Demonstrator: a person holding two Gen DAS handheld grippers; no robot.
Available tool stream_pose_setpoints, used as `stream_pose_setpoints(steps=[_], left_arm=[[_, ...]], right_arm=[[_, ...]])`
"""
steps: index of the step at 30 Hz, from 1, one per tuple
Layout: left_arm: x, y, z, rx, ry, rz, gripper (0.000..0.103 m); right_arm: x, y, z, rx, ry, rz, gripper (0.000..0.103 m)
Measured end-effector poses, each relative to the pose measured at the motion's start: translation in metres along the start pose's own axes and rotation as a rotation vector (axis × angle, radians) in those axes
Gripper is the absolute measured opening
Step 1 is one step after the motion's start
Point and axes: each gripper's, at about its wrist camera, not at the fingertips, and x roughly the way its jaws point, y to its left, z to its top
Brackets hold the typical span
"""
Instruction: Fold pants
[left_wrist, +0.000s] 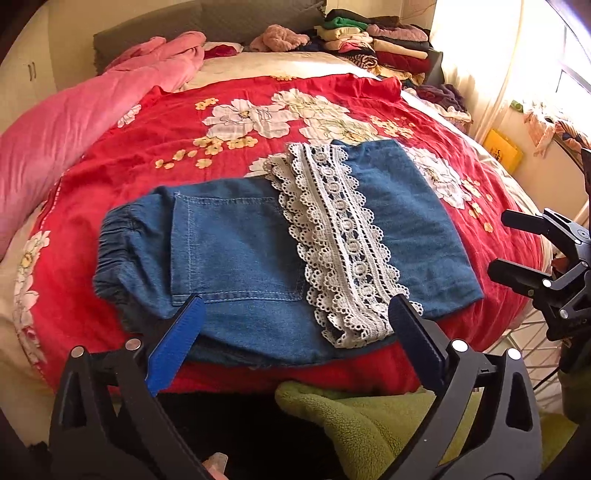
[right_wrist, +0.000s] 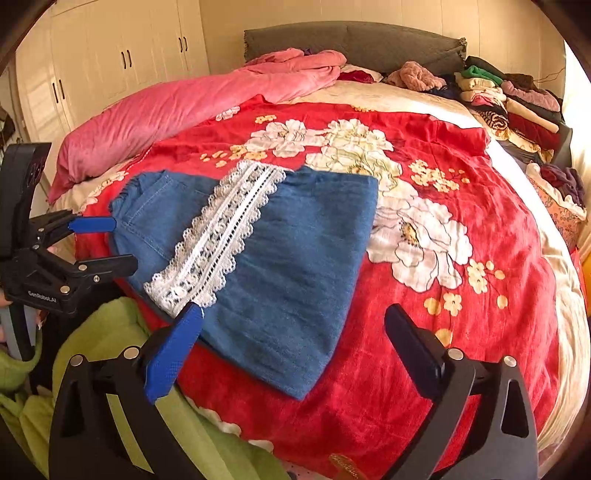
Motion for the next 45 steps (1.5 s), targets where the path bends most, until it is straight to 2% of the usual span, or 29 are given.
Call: stream_pose_setpoints(steps=[14, 22, 38, 45], left_arm=[[-0.010, 0.028, -0.003, -0.059, -0.026, 0.029, 0.093], [-0.013, 0.050, -0.009, -0.116, -0.036, 0.031, 0.093], [-0.008, 0.093, -0.021, -0.226, -0.044, 0.043, 0.093], [0.002, 0.121, -0.030, -0.327, -0.051, 0.047, 0.093]], right_arm=[[0.001, 0.025, 0.038, -0.041, -0.041, 0.034, 0.098], [0.010, 0.046, 0.060, -0.071, -0.045, 0.080, 0.098], [0.053, 0.091, 0.108, -0.163, -0.015, 0.160, 0.099], [0.079, 0.119, 0.129, -0.244, 0.017, 0.210, 0.098]])
